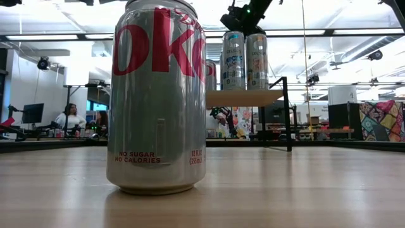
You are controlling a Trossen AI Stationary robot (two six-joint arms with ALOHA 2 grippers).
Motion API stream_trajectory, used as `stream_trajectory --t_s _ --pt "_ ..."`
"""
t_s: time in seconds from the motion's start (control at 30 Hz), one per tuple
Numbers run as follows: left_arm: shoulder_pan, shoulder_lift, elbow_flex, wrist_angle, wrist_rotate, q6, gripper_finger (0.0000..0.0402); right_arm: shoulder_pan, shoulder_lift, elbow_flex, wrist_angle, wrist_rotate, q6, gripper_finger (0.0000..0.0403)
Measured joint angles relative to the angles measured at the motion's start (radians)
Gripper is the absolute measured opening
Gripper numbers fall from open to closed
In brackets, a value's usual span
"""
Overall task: Place canned beverage on shelf
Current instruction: Adjust the soda cans on the shelf
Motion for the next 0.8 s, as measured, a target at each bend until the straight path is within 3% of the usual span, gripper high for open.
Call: stream_trajectory --t_s 0.2,0.43,0.8 --pt "0.000 0.000 0.000 0.021 0.000 -0.001 0.0000 -0.045 0.000 0.000 -0.038 -0.153 -0.045 0.0009" --pt "0.000 0.000 0.000 0.031 0.000 -0.006 0.0000 -0.073 0.000 -0.002 -0.105 -0.154 0.097 0.0009" --pt "0.000 0.000 0.000 0.030 0.000 -0.005 0.0000 -0.062 0.007 -0.002 -0.088 -0.154 0.164 0.0009"
